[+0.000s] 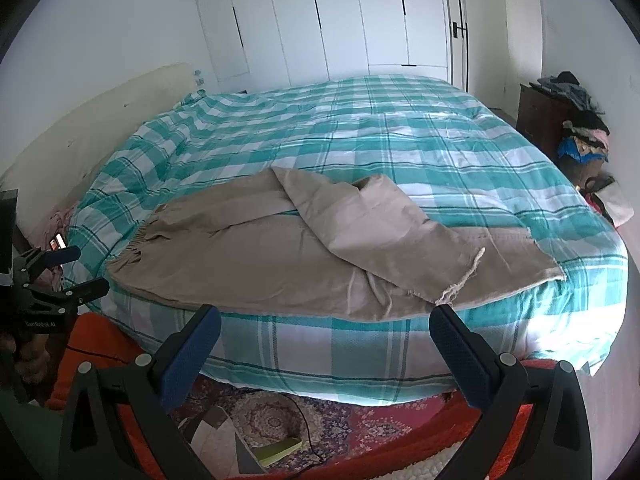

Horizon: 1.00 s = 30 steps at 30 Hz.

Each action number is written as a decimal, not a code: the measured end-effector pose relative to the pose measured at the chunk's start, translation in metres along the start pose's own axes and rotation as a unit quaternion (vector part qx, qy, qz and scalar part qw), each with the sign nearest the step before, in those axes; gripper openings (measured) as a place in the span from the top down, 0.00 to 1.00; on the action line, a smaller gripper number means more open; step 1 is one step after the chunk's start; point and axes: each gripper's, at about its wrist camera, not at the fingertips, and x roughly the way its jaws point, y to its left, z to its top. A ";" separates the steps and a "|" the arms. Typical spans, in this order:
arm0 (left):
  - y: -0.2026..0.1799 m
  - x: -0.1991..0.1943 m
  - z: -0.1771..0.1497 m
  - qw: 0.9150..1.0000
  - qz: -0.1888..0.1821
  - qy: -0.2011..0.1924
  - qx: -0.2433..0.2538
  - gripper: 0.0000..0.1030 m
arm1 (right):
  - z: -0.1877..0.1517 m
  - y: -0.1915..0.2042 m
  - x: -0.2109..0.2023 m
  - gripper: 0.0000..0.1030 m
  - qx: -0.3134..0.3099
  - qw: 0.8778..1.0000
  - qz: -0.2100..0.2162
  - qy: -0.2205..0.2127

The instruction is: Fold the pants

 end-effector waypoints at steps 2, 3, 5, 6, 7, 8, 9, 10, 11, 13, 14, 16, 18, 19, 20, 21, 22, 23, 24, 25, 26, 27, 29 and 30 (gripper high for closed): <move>0.000 0.002 0.001 1.000 0.002 0.002 0.000 0.00 | 0.000 -0.002 0.002 0.00 0.002 1.000 -0.001 0.001; 0.000 0.003 0.001 1.000 0.002 0.003 0.000 0.00 | -0.001 -0.003 0.003 0.00 0.001 1.000 -0.001 0.002; -0.002 0.007 0.001 1.000 0.003 0.008 0.002 0.00 | -0.001 -0.003 0.003 0.00 0.001 1.000 -0.004 0.002; -0.003 0.009 0.001 1.000 0.005 0.013 0.004 0.00 | -0.002 -0.004 0.003 0.00 0.001 1.000 -0.005 0.002; -0.005 0.012 0.000 1.000 0.006 0.018 0.006 0.00 | -0.003 -0.005 0.004 0.00 0.002 1.000 -0.007 0.002; -0.006 0.015 0.000 1.000 0.006 0.023 0.009 0.00 | -0.004 -0.005 0.004 0.00 0.003 1.000 -0.008 0.002; -0.007 0.017 0.000 1.000 0.006 0.026 0.011 0.00 | -0.005 -0.005 0.004 0.00 0.005 1.000 -0.009 0.003; -0.009 0.018 -0.001 1.000 0.003 0.029 0.012 0.00 | -0.007 -0.006 0.005 0.00 0.007 1.000 -0.010 0.004; -0.009 0.019 -0.001 0.999 -0.001 0.029 0.012 0.00 | -0.008 -0.007 0.007 0.00 0.010 1.000 -0.012 0.006; -0.010 0.020 -0.002 0.999 -0.012 0.029 0.011 0.00 | -0.008 -0.007 0.012 0.00 0.010 1.000 -0.018 0.012; -0.009 0.023 -0.002 0.999 -0.017 0.032 0.010 0.00 | -0.008 -0.005 0.014 0.00 0.006 1.000 -0.019 0.014; -0.010 0.028 0.000 0.999 -0.024 0.042 0.008 0.00 | -0.008 0.000 0.018 0.00 -0.005 1.000 -0.020 0.012; -0.012 0.034 0.002 0.998 -0.032 0.058 0.007 0.01 | -0.008 0.009 0.021 0.00 -0.022 1.000 -0.019 0.009; -0.014 0.037 0.003 0.997 -0.037 0.067 0.008 0.01 | -0.009 0.013 0.022 0.00 -0.031 0.999 -0.017 0.008; -0.017 0.039 0.005 0.997 -0.040 0.072 0.009 0.01 | -0.010 0.019 0.023 0.00 -0.042 0.999 -0.015 0.007; -0.020 0.040 0.006 0.996 -0.043 0.076 0.011 0.01 | -0.012 0.024 0.023 0.00 -0.054 0.998 -0.014 0.007; -0.024 0.040 0.007 0.996 -0.045 0.077 0.015 0.01 | -0.014 0.029 0.022 0.00 -0.068 0.998 -0.012 0.005; -0.028 0.040 0.009 0.996 -0.045 0.076 0.019 0.01 | -0.016 0.031 0.021 0.00 -0.076 0.997 -0.010 0.003; -0.032 0.039 0.011 0.996 -0.045 0.074 0.023 0.01 | -0.018 0.033 0.020 0.00 -0.084 0.996 -0.010 0.002; -0.036 0.038 0.013 0.996 -0.046 0.072 0.027 0.01 | -0.020 0.034 0.020 0.00 -0.089 0.996 -0.010 0.000; -0.039 0.038 0.014 0.996 -0.048 0.070 0.029 0.01 | -0.020 0.033 0.018 0.00 -0.091 0.996 -0.008 -0.001; -0.044 0.037 0.016 0.996 -0.052 0.068 0.033 0.01 | -0.021 0.032 0.018 0.00 -0.090 0.996 -0.007 -0.001; -0.049 0.036 0.019 0.996 -0.055 0.067 0.038 0.01 | -0.022 0.028 0.016 0.00 -0.085 0.996 -0.003 -0.004; -0.052 0.035 0.020 0.995 -0.057 0.066 0.041 0.01 | -0.023 0.027 0.014 0.00 -0.083 0.997 -0.003 -0.004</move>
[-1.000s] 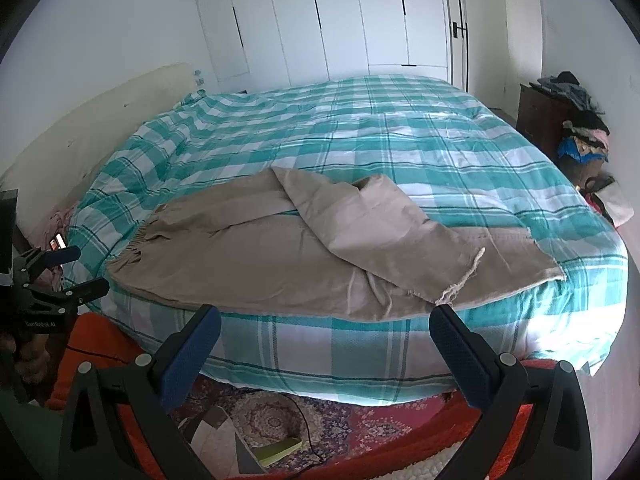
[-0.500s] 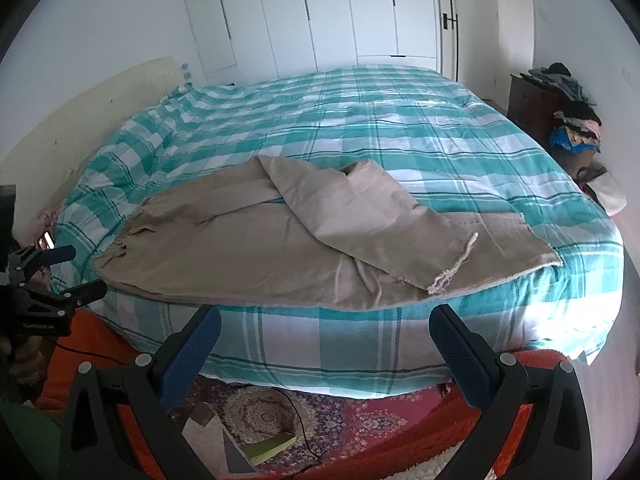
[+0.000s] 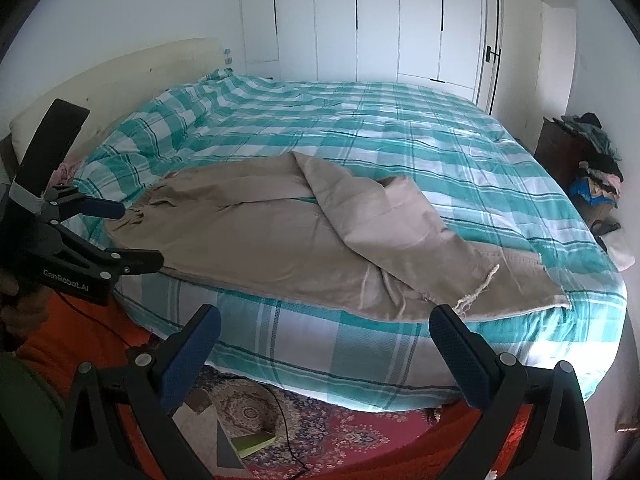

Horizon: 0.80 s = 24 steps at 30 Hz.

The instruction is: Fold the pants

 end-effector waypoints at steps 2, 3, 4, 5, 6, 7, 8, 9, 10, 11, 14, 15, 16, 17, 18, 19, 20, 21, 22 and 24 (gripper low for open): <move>-0.005 0.000 0.002 1.000 -0.001 0.000 0.007 0.01 | -0.003 -0.003 -0.002 0.00 0.004 1.000 0.000 0.000; -0.007 0.000 0.002 1.000 -0.002 0.001 0.010 0.01 | -0.005 -0.005 -0.002 0.00 0.006 1.000 -0.001 -0.001; -0.009 0.000 0.002 1.000 -0.003 0.003 0.012 0.01 | -0.005 -0.006 -0.003 0.00 0.008 1.000 -0.001 -0.001; -0.010 0.000 0.002 1.000 -0.004 0.004 0.014 0.01 | -0.006 -0.009 -0.003 0.00 0.014 1.000 -0.002 -0.002; -0.011 0.001 0.002 1.000 -0.004 0.005 0.015 0.01 | -0.006 -0.011 -0.003 0.00 0.017 1.000 -0.002 -0.002; -0.012 0.000 0.002 1.000 -0.004 0.005 0.017 0.01 | -0.007 -0.014 -0.004 0.00 0.023 1.000 -0.002 -0.002; -0.013 0.000 0.002 1.000 -0.004 0.005 0.018 0.01 | -0.007 -0.016 -0.004 0.00 0.028 1.000 -0.001 -0.002; -0.013 0.000 0.003 1.000 -0.003 0.004 0.018 0.01 | -0.007 -0.017 -0.003 0.00 0.031 1.000 0.000 -0.003; -0.012 -0.001 0.003 1.000 -0.002 0.002 0.017 0.01 | -0.007 -0.019 -0.003 0.00 0.034 0.999 0.002 -0.003; -0.012 -0.001 0.004 1.000 -0.002 0.001 0.016 0.01 | -0.007 -0.018 -0.003 0.00 0.034 0.999 0.003 -0.002; -0.010 0.000 0.005 1.000 -0.005 0.001 0.009 0.01 | -0.006 -0.018 -0.002 0.00 0.031 1.000 0.004 -0.002; -0.010 0.000 0.005 1.000 -0.006 0.002 0.008 0.01 | -0.006 -0.017 -0.002 0.00 0.029 1.000 0.004 -0.002; -0.010 0.001 0.005 1.000 -0.007 0.002 0.009 0.01 | -0.007 -0.016 -0.002 0.00 0.029 1.000 0.004 -0.003; -0.011 0.001 0.005 1.000 -0.007 0.002 0.010 0.01 | -0.007 -0.017 -0.002 0.00 0.029 1.000 0.003 -0.002; -0.011 0.001 0.005 1.000 -0.008 0.002 0.010 0.01 | -0.007 -0.016 -0.002 0.00 0.030 1.000 0.004 -0.002; -0.012 0.001 0.005 1.000 -0.008 0.002 0.011 0.01 | -0.007 -0.017 -0.002 0.00 0.031 1.000 0.003 -0.002; -0.012 0.001 0.005 1.000 -0.008 0.002 0.012 0.01 | -0.007 -0.017 -0.002 0.00 0.032 0.999 0.003 -0.002; -0.012 0.002 0.006 1.000 -0.009 0.001 0.012 0.01 | -0.007 -0.018 -0.001 0.00 0.034 0.999 0.003 -0.001; -0.013 0.002 0.006 1.000 -0.009 0.001 0.012 0.01 | -0.007 -0.019 -0.001 0.00 0.035 0.999 0.003 -0.001; -0.013 0.002 0.006 1.000 -0.007 0.002 0.010 0.01 | -0.008 -0.020 -0.001 0.00 0.036 0.999 0.003 0.000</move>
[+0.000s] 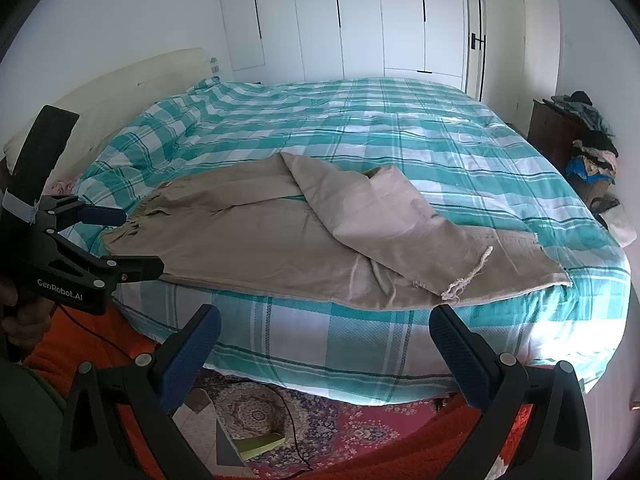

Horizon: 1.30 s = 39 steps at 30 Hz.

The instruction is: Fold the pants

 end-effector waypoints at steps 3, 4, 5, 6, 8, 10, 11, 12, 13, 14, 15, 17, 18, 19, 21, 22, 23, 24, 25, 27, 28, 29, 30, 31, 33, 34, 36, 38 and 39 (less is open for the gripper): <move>0.000 0.000 0.000 1.000 0.000 0.000 0.000 0.01 | 0.000 -0.001 0.000 0.00 0.000 1.000 0.000 0.001; -0.001 0.000 0.000 1.000 0.000 0.000 0.000 0.01 | 0.000 -0.001 0.000 0.00 0.000 1.000 0.000 0.002; 0.000 0.000 0.000 1.000 0.000 0.000 0.000 0.01 | 0.000 -0.001 0.001 0.00 0.000 1.000 0.000 0.002; 0.000 0.000 0.000 1.000 -0.001 0.000 0.000 0.01 | 0.000 -0.001 0.001 0.00 0.000 1.000 0.000 0.002; 0.000 0.000 0.000 1.000 0.000 0.000 0.000 0.01 | 0.000 -0.001 0.001 0.00 0.000 1.000 0.000 0.002; -0.001 -0.001 0.000 1.000 -0.001 -0.001 0.000 0.01 | 0.000 -0.001 0.001 0.00 0.000 1.000 0.000 0.002; -0.002 -0.001 0.000 1.000 -0.001 -0.001 -0.001 0.01 | 0.000 -0.001 0.001 0.00 0.000 1.000 0.000 0.002; -0.002 -0.001 0.001 1.000 -0.001 -0.001 -0.001 0.01 | 0.000 -0.001 0.001 0.00 0.000 1.000 0.000 0.002; -0.003 -0.001 0.001 1.000 -0.001 -0.001 0.000 0.01 | 0.000 -0.001 0.001 0.00 0.000 1.000 0.000 0.002; -0.002 -0.001 0.001 1.000 -0.001 -0.002 0.000 0.01 | 0.000 -0.001 0.001 0.00 0.000 1.000 0.000 0.002; -0.004 -0.001 0.001 1.000 0.000 -0.002 0.000 0.01 | 0.000 -0.001 0.001 0.00 0.000 1.000 0.000 0.002; -0.004 -0.001 0.001 1.000 -0.002 0.000 -0.001 0.01 | 0.000 -0.001 0.001 0.00 0.000 1.000 0.001 0.003; -0.005 -0.001 0.001 1.000 -0.002 -0.001 -0.001 0.01 | 0.000 -0.001 0.001 0.00 0.000 1.000 0.001 0.003; -0.006 -0.002 0.001 1.000 -0.002 0.000 0.000 0.01 | 0.000 -0.002 0.001 0.00 -0.001 1.000 0.001 0.004; -0.006 -0.002 0.001 1.000 -0.002 -0.001 -0.001 0.01 | 0.000 -0.002 0.001 0.00 -0.001 1.000 0.001 0.003; -0.006 -0.002 0.001 1.000 -0.002 -0.001 -0.001 0.01 | 0.000 -0.002 0.001 0.00 -0.001 1.000 0.001 0.003; -0.006 -0.002 0.001 1.000 -0.002 -0.001 -0.001 0.01 | 0.000 -0.002 0.002 0.00 0.000 1.000 0.000 0.003; -0.006 -0.002 0.001 1.000 -0.003 -0.002 -0.002 0.01 | 0.000 -0.002 0.002 0.00 0.000 1.000 0.001 0.003; -0.007 -0.002 0.001 1.000 -0.002 -0.003 -0.003 0.01 | 0.000 -0.002 0.002 0.00 0.000 1.000 0.001 0.003; -0.007 -0.002 0.000 1.000 -0.002 -0.003 -0.005 0.01 | -0.001 -0.001 0.002 0.00 0.000 1.000 0.001 0.004; -0.005 -0.001 -0.001 1.000 -0.003 -0.002 -0.007 0.01 | -0.001 -0.001 0.003 0.00 0.000 1.000 0.001 0.005; -0.004 -0.001 -0.001 1.000 -0.001 -0.001 -0.011 0.01 | -0.001 -0.001 0.003 0.00 0.000 1.000 0.002 0.006; -0.002 0.000 -0.002 1.000 -0.001 0.000 -0.012 0.01 | -0.002 -0.001 0.004 0.00 0.000 1.000 0.002 0.007; -0.002 0.000 -0.002 1.000 -0.001 0.001 -0.014 0.01 | -0.002 -0.001 0.005 0.00 0.000 1.000 0.002 0.008; 0.001 0.000 -0.003 1.000 -0.002 0.000 -0.016 0.01 | -0.002 -0.001 0.005 0.00 -0.001 1.000 0.001 0.008; 0.002 0.000 -0.003 1.000 -0.002 -0.002 -0.017 0.01 | -0.002 -0.001 0.005 0.00 -0.002 1.000 0.001 0.008; 0.003 0.000 -0.003 1.000 -0.003 -0.002 -0.018 0.01 | -0.002 -0.001 0.006 0.00 -0.002 1.000 0.001 0.009; 0.004 -0.001 -0.003 1.000 -0.005 -0.003 -0.020 0.01 | -0.002 -0.001 0.007 0.00 -0.003 1.000 0.001 0.011; 0.004 -0.002 -0.002 1.000 -0.007 -0.005 -0.022 0.01 | -0.002 -0.001 0.008 0.00 -0.003 1.000 0.000 0.011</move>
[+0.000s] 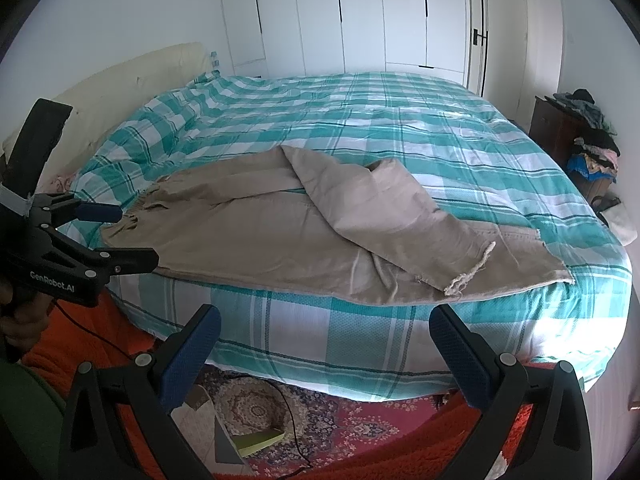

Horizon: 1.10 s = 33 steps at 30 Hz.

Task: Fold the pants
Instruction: 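Grasp the beige trouser leg hem with the right tool and lift it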

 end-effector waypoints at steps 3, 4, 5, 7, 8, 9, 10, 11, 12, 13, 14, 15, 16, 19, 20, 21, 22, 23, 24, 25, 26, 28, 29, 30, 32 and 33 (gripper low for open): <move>0.001 -0.005 0.000 1.000 -0.002 -0.012 0.000 0.01 | 0.000 0.002 -0.001 0.00 -0.006 1.000 -0.002 -0.003; 0.001 -0.005 -0.002 1.000 0.002 -0.015 0.002 0.01 | -0.001 0.002 -0.001 0.00 -0.008 1.000 -0.001 -0.004; 0.002 -0.002 -0.002 1.000 0.005 -0.011 0.002 0.01 | -0.001 0.003 0.000 0.00 -0.010 1.000 0.000 -0.003; 0.006 0.003 0.000 1.000 -0.001 0.001 -0.008 0.01 | -0.002 0.003 0.006 0.00 -0.008 1.000 0.005 0.007; 0.009 0.003 0.002 1.000 -0.010 -0.003 -0.018 0.01 | -0.001 0.002 0.011 0.00 -0.007 1.000 0.008 0.017; 0.012 0.000 0.004 1.000 -0.014 -0.012 -0.024 0.01 | 0.001 0.000 0.013 0.00 -0.007 1.000 0.010 0.018; 0.014 -0.003 0.004 0.999 -0.012 -0.021 -0.027 0.01 | 0.005 -0.005 0.013 0.00 -0.007 1.000 0.012 0.010; 0.016 -0.004 0.004 0.999 -0.009 -0.026 -0.029 0.01 | 0.008 -0.008 0.012 0.00 -0.007 1.000 0.012 0.004; 0.020 -0.006 0.002 0.999 -0.004 -0.031 -0.032 0.01 | 0.015 -0.019 0.012 0.00 -0.011 1.000 0.007 -0.007; 0.023 -0.006 -0.001 0.999 -0.003 -0.031 -0.036 0.01 | 0.020 -0.030 0.013 0.00 -0.017 1.000 -0.009 -0.018; 0.026 -0.004 -0.004 0.999 -0.005 -0.027 -0.040 0.01 | 0.026 -0.039 0.016 0.00 -0.024 0.999 -0.031 -0.024; 0.029 -0.001 -0.006 0.999 -0.006 -0.022 -0.044 0.01 | 0.031 -0.052 0.024 0.00 -0.034 0.997 -0.057 -0.027; 0.032 0.003 -0.009 0.999 -0.007 -0.012 -0.049 0.01 | 0.035 -0.061 0.034 0.00 -0.049 0.996 -0.070 -0.022; 0.041 0.008 -0.012 0.998 -0.008 -0.003 -0.068 0.01 | 0.040 -0.073 0.084 0.08 -0.123 0.991 -0.043 0.032; 0.043 0.008 -0.011 0.997 -0.005 -0.004 -0.072 0.01 | 0.039 -0.073 0.104 0.18 -0.148 0.987 -0.032 0.055; 0.046 0.008 -0.009 0.997 -0.002 -0.006 -0.076 0.01 | 0.038 -0.073 0.125 0.26 -0.169 0.982 -0.025 0.076; 0.048 0.008 -0.007 0.997 0.002 -0.008 -0.079 0.01 | 0.037 -0.073 0.137 0.30 -0.179 0.980 -0.022 0.088; 0.050 0.009 -0.007 0.997 0.004 -0.007 -0.081 0.01 | 0.037 -0.075 0.155 0.33 -0.188 0.977 -0.019 0.101; 0.052 0.010 -0.007 0.997 0.006 -0.006 -0.082 0.01 | 0.036 -0.078 0.168 0.34 -0.196 0.974 -0.018 0.112; 0.053 0.012 -0.007 0.997 0.008 -0.004 -0.083 0.01 | 0.035 -0.080 0.181 0.37 -0.206 0.970 -0.022 0.126; 0.055 0.014 -0.007 0.997 0.010 0.000 -0.083 0.01 | 0.032 -0.084 0.194 0.47 -0.219 0.965 -0.034 0.141; 0.058 0.021 -0.009 0.996 0.014 0.011 -0.085 0.01 | 0.031 -0.096 0.209 0.60 -0.220 0.961 -0.040 0.163; 0.059 0.024 -0.009 0.996 0.013 0.016 -0.088 0.01 | 0.033 -0.100 0.207 0.79 -0.208 0.964 -0.034 0.160; 0.061 0.027 -0.009 0.996 0.012 0.021 -0.091 0.01 | 0.038 -0.102 0.202 0.97 -0.198 0.968 -0.030 0.155; 0.063 0.035 -0.008 0.995 0.007 0.031 -0.096 0.01 | 0.053 -0.100 0.183 0.97 -0.188 0.972 -0.021 0.141; 0.062 0.041 -0.006 0.995 0.004 0.039 -0.097 0.01 | 0.064 -0.098 0.171 0.97 -0.184 0.973 -0.006 0.136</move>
